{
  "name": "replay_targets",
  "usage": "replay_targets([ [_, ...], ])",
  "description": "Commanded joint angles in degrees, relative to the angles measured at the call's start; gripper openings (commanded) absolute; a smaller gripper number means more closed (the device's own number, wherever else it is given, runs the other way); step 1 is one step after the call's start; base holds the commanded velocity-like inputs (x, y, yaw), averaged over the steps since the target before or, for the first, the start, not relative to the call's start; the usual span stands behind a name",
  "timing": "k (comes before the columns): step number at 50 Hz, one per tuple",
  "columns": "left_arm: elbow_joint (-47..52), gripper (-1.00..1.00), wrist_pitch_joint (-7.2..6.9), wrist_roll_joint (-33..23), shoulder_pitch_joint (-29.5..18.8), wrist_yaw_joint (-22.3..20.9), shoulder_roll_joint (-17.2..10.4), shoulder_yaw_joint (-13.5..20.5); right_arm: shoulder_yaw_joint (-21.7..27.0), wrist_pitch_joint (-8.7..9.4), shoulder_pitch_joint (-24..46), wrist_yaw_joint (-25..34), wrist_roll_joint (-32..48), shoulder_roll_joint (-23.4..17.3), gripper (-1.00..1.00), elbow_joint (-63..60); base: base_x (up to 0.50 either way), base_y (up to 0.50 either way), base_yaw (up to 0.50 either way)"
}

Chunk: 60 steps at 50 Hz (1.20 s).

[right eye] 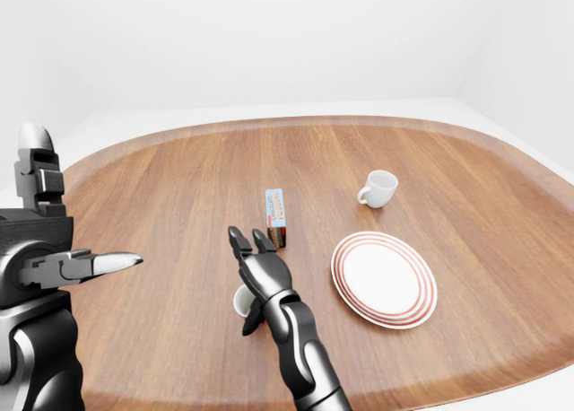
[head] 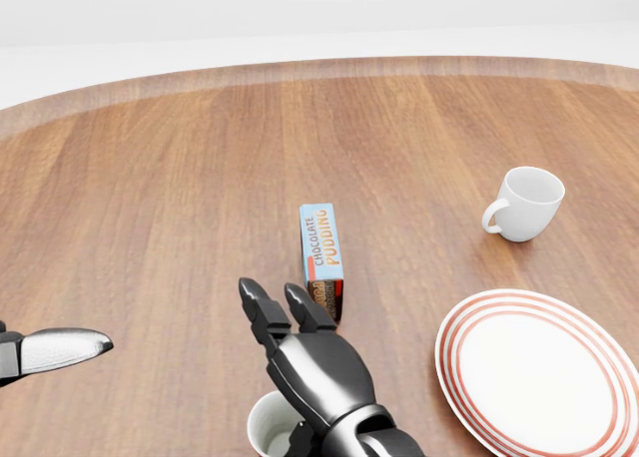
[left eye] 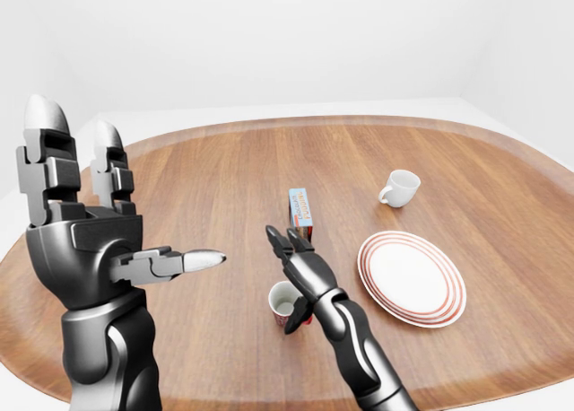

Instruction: Pick up the red mug and put it on the plate

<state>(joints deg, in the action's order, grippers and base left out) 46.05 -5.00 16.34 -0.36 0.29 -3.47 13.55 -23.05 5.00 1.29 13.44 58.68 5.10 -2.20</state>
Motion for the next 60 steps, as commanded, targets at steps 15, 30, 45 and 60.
replay_targets([
  [15, -0.2, 1.0, 0.0, 0.0, 0.0, 0.0, 0.1, -0.1, 0.3, 0.0, 2.0, -3.3, 2.8, 1.8, 1.0, 8.1, 0.0, 0.0, 0.0],
  [30, 0.0, 1.0, 0.0, 0.2, 0.1, -0.1, 0.0, 0.0, 1.4, 0.0, 3.6, -4.7, 2.6, 2.6, 1.0, 12.3, 0.0, 0.0, 0.0],
  [45, 0.2, 1.0, 0.0, 0.3, 0.2, 0.0, 0.1, 0.0, 1.9, 0.0, 5.0, -4.8, 0.9, 3.3, 1.0, 17.2, 0.0, 0.0, 0.0],
  [60, 0.7, 1.0, 0.0, 0.7, 0.1, 0.1, 0.0, 0.2, 2.8, 0.0, 5.9, -3.5, -1.1, 3.5, 1.0, 20.7, 0.0, 0.0, 0.0],
])
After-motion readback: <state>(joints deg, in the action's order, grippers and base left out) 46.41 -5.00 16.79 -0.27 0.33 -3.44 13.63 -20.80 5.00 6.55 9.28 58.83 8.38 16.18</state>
